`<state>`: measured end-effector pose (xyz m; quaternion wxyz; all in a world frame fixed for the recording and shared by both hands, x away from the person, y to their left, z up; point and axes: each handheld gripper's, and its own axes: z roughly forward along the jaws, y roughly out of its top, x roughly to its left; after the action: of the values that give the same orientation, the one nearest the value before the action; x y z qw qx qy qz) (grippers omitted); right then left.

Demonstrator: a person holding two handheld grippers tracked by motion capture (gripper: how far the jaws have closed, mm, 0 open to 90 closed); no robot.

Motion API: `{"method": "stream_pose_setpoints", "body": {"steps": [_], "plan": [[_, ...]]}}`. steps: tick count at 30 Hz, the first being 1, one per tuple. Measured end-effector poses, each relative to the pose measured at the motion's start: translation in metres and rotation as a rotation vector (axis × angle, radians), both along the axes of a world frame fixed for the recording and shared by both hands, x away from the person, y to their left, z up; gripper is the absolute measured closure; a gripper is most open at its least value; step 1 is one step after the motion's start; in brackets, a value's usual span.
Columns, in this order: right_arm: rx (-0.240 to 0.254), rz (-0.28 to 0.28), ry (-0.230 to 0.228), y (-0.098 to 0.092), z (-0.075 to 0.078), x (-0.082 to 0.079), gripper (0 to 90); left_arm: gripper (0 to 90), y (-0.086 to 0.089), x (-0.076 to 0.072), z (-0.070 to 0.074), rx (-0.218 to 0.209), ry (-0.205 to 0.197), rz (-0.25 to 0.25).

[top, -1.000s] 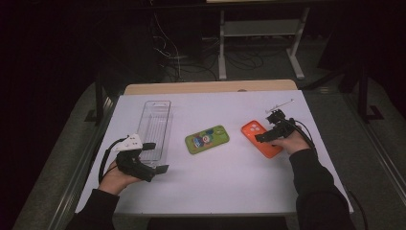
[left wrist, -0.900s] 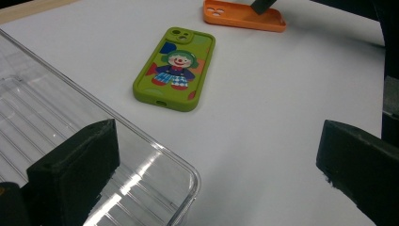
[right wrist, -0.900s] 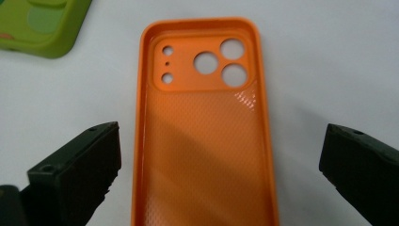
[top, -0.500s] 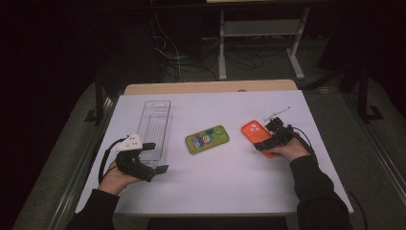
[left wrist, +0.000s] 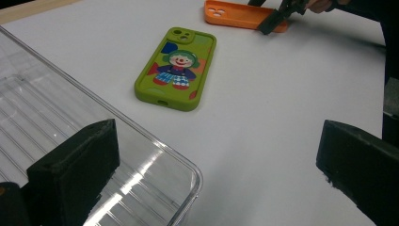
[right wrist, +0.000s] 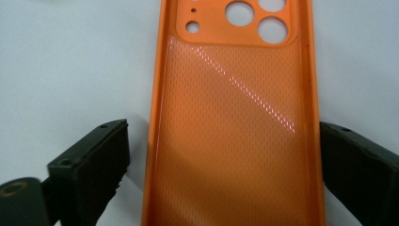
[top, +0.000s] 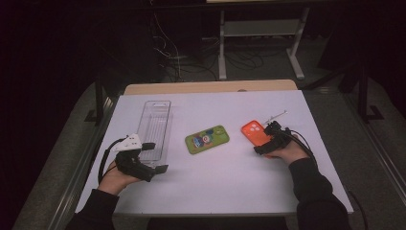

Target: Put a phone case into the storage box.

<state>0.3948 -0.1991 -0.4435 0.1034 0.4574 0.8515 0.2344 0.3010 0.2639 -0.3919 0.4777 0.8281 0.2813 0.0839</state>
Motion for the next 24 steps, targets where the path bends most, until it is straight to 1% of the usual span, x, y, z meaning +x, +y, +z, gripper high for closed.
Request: {"method": "stream_pose_setpoints", "body": {"steps": [1,6,10,11,18,19,20,23,24], "plan": [[0.0,-0.003,0.001,-0.0001,0.0002,-0.0002,6.1,0.0,-0.0004,0.0,-0.0004,-0.006,0.0,0.002],[-0.002,-0.007,-0.005,-0.003,0.0021,-0.0021,13.5,0.0,-0.0005,-0.0001,-0.0004,-0.006,0.0,0.003],[-0.01,-0.017,-0.002,-0.0019,0.0023,-0.0025,14.9,0.0,-0.001,-0.0003,-0.0005,-0.007,-0.002,0.003],[-0.018,-0.018,0.0,-0.0014,0.0026,-0.0024,15.1,0.0,0.0001,0.0001,0.0001,0.007,-0.006,-0.003],[-0.018,-0.029,0.005,-0.0007,0.0029,-0.0026,15.8,0.0,-0.0006,-0.0004,0.0002,0.003,-0.008,-0.001],[-0.016,-0.033,0.008,-0.0005,0.0032,-0.0027,15.8,0.0,-0.0007,-0.0005,0.0003,0.001,-0.007,0.001],[-0.016,-0.033,0.009,-0.0005,0.0033,-0.0025,15.9,0.0,-0.0012,-0.0007,0.0002,-0.01,-0.006,0.005],[-0.014,-0.031,0.014,-0.0008,0.0039,-0.0018,15.9,0.0,0.0004,0.0,0.0008,0.0,-0.01,0.002],[-0.012,-0.03,0.012,-0.0009,0.0039,-0.0017,16.0,0.0,0.0003,0.0001,0.0004,-0.004,-0.01,0.003]]}}
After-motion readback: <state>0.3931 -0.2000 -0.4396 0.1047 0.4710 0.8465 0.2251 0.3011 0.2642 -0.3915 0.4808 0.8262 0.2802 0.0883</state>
